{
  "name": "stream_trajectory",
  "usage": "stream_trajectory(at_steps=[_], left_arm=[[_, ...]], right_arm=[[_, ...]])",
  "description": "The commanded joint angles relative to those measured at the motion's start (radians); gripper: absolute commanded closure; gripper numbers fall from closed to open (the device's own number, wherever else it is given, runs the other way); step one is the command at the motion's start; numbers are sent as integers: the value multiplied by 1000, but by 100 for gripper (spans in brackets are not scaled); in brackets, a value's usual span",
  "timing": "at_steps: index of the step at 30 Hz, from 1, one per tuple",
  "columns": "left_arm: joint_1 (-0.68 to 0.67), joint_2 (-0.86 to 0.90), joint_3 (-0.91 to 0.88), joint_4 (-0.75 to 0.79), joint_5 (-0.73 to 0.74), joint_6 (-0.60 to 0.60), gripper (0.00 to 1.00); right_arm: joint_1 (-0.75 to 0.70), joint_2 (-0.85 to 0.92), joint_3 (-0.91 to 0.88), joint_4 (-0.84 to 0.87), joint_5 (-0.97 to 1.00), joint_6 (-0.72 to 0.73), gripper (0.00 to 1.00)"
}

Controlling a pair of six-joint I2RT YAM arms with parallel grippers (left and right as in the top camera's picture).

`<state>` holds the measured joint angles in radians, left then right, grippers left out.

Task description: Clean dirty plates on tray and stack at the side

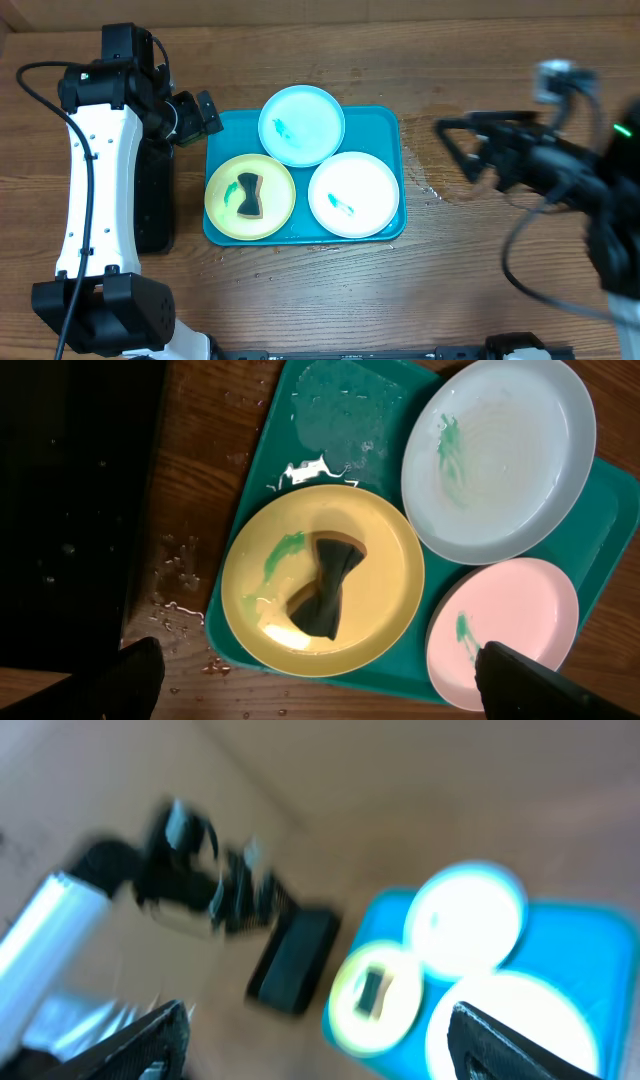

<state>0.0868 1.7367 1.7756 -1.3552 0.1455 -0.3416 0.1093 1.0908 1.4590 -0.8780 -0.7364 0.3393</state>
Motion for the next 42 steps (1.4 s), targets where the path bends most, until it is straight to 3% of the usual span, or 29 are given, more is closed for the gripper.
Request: stream_trajectory(at_steps=[1,3,6,10,13,14,20,25,26,28,42], left_arm=[[-2,5,11,-2,1,-11,0],[-2,5,11,-2,1,-11,0],[-2,5,11,-3,1,-10,0],[-2,5,11,-3,1,-11,0],[-2,5,11,-3,1,-11,0],[-2,5,11,-3,1,-11,0],[-2,5,11,-6,1,-10,0],[-2,5,11,-8,1,-10,4],[-2,5,11,-10,1,-10,8],[-2,5,11,-10,1,-10,9],[-10,8,11,-16,12,51,3]], right_arm=[[243,152,15,-71,228,22,16],[360,253,15,-90,377,72,16],[484,436,30,-89,448,111,16],[519,673,151,-192,447,102,15],[520,819,277,-266,445,99,5],[525,850,301,-251,443,100,1],[560,925,307,-42,438,103,0],[614,990,307,18,546,103,30],[635,1025,306,26,578,113,41],[650,1054,306,29,620,144,46],[675,1116,261,47,598,159,46]])
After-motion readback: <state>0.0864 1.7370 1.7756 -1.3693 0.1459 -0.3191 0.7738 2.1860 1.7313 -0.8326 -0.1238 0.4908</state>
